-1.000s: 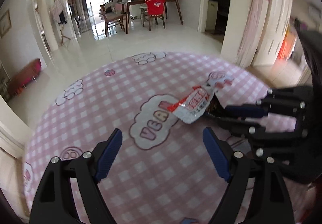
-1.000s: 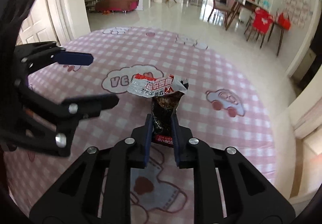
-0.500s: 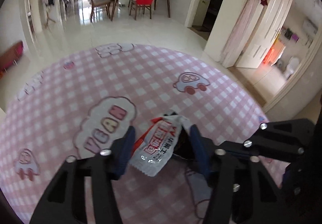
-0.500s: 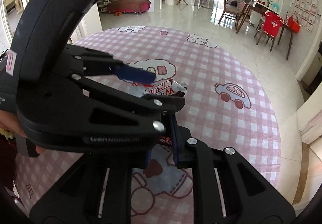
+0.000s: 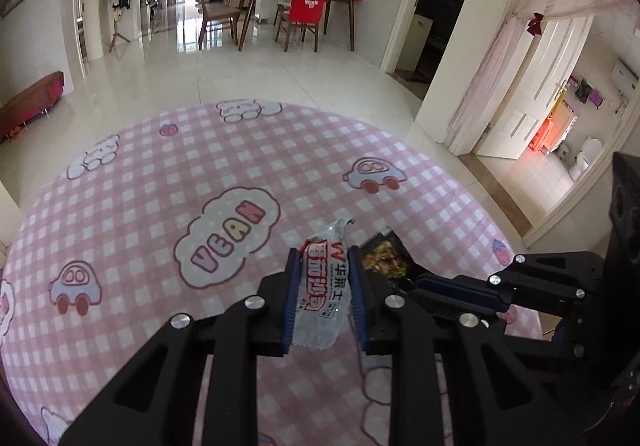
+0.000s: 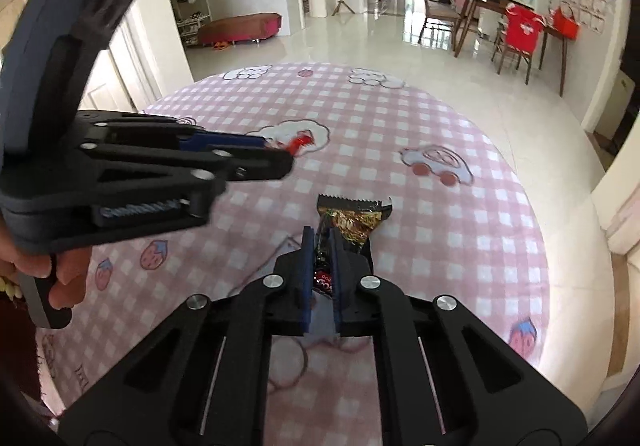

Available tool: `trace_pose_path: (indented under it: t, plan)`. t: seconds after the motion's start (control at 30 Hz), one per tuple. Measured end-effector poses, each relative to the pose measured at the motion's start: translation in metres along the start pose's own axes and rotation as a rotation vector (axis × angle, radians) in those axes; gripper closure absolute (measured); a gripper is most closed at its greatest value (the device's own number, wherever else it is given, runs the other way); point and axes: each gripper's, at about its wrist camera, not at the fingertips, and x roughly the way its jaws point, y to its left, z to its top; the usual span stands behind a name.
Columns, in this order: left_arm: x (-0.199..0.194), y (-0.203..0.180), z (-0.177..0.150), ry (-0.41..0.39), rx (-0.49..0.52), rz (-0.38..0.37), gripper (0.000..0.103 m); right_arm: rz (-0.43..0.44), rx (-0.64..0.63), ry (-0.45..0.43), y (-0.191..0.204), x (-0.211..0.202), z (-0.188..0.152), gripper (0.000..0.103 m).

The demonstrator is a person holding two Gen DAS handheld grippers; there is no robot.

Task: Collect trash
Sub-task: 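Grasp the white-red wrapper with the left tool while the right tool grasps the dark snack bag, then carry the wrapper and snack bag over the basin and open both tools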

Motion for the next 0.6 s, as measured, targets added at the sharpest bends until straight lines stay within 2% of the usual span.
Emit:
trace_pose_path:
  t: [0.07, 0.13, 0.3, 0.37, 0.4, 0.43, 0.5, 0.6]
  plan:
    - [-0.007, -0.009, -0.002, -0.006, 0.005, 0.021, 0.081, -0.002, 0.024, -0.005, -0.005, -0.008, -0.006, 0.096]
    - [-0.012, -0.018, -0.004, -0.013, 0.014, 0.035, 0.081, -0.002, 0.059, -0.015, -0.012, -0.018, -0.014, 0.102]
    - [-0.016, -0.045, -0.016, -0.010, 0.027, 0.028, 0.081, -0.009, 0.127, -0.005, -0.025, -0.038, -0.031, 0.101]
    - [-0.016, -0.051, -0.021, -0.011, 0.026, 0.049, 0.081, -0.045, 0.146, -0.038, -0.028, -0.046, -0.036, 0.100]
    - [-0.017, -0.052, -0.024, -0.015, 0.018, 0.057, 0.081, -0.052, 0.164, -0.027, -0.030, -0.047, -0.039, 0.092]
    - [-0.018, -0.051, -0.026, -0.017, 0.011, 0.061, 0.081, -0.039, 0.185, -0.020, -0.033, -0.046, -0.040, 0.072]
    - [-0.020, -0.048, -0.029, -0.016, -0.007, 0.074, 0.080, -0.034, 0.204, -0.047, -0.033, -0.049, -0.041, 0.047]
    - [-0.023, -0.042, -0.034, -0.018, -0.020, 0.103, 0.080, -0.010, 0.198, -0.040, -0.028, -0.043, -0.036, 0.047]
